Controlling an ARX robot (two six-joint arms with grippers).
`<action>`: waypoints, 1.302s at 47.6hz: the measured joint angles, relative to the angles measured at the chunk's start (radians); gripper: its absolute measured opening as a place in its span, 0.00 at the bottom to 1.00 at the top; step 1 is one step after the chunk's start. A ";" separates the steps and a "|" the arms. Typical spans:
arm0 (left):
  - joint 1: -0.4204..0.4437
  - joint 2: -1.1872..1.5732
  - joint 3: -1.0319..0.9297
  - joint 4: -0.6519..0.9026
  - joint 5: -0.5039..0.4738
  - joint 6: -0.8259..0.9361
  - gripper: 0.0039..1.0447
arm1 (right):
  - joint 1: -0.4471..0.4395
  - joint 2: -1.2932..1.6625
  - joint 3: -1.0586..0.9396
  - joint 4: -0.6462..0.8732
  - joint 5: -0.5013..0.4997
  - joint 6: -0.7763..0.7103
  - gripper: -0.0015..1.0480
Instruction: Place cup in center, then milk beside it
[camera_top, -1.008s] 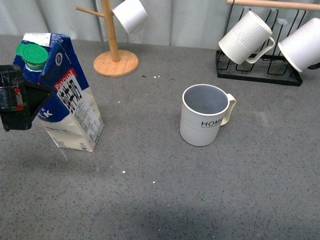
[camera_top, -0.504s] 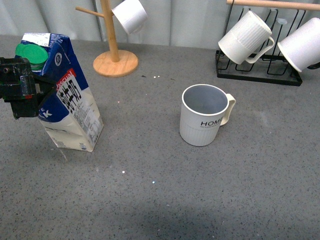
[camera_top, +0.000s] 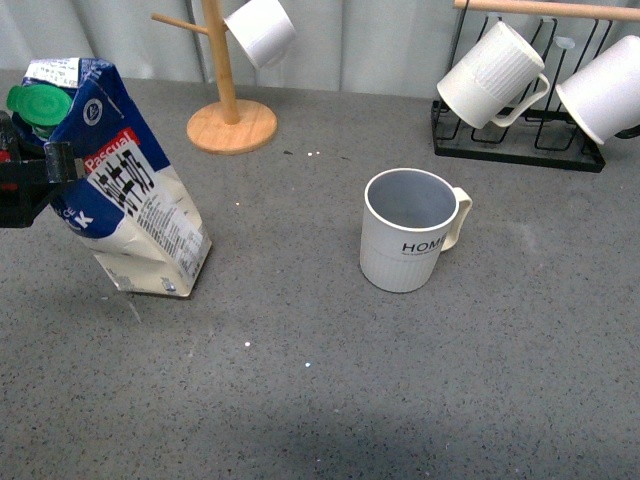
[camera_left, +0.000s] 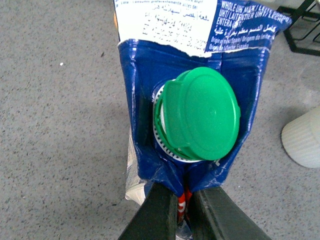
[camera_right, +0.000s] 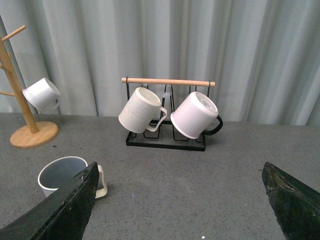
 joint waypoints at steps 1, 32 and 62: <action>-0.011 -0.010 0.000 0.000 -0.013 -0.006 0.04 | 0.000 0.000 0.000 0.000 0.000 0.000 0.91; -0.353 0.127 0.111 0.076 -0.258 -0.123 0.04 | 0.000 0.000 0.000 0.000 0.000 0.000 0.91; -0.438 0.224 0.203 0.065 -0.326 -0.174 0.04 | 0.000 0.000 0.000 0.000 0.000 0.000 0.91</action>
